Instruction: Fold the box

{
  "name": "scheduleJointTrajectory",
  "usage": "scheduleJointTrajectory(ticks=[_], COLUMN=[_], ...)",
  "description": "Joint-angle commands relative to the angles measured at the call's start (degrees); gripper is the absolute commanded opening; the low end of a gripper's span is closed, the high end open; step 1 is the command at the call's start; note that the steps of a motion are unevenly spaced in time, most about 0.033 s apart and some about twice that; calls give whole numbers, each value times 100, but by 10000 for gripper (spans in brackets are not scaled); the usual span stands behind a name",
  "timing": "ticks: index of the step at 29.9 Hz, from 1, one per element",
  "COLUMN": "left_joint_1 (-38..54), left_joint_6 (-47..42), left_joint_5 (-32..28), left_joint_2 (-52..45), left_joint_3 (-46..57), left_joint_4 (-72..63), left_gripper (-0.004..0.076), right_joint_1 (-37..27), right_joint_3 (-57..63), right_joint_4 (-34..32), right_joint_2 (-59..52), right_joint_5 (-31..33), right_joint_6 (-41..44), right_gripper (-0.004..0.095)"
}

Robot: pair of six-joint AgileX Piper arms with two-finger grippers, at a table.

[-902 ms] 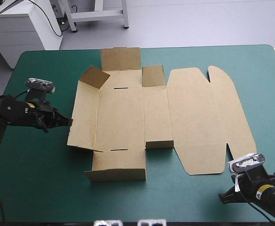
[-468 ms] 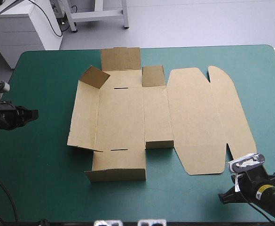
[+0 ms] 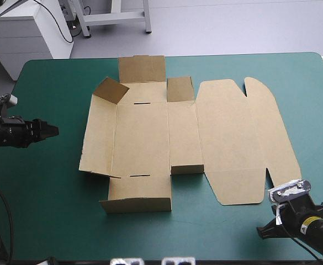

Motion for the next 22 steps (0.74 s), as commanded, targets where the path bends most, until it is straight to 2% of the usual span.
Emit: scheduleJointTrajectory(ticks=[1,8,22], left_joint_1=[5,-362,-1624], left_joint_6=[36,146,183], left_joint_5=[354,306,-531], left_joint_2=[54,397,1370], left_joint_3=[-142,169,509], left_joint_4=[-344,-344,-342], left_gripper=[515,512,512], right_joint_1=[4,4,4], right_joint_3=[-163,-163,-163], right_joint_4=[-53,-53,-44], right_joint_2=[30,30,30], right_joint_5=[-259,-270,-260], right_joint_6=[-47,-47,-47], right_gripper=[-14,-14,-14])
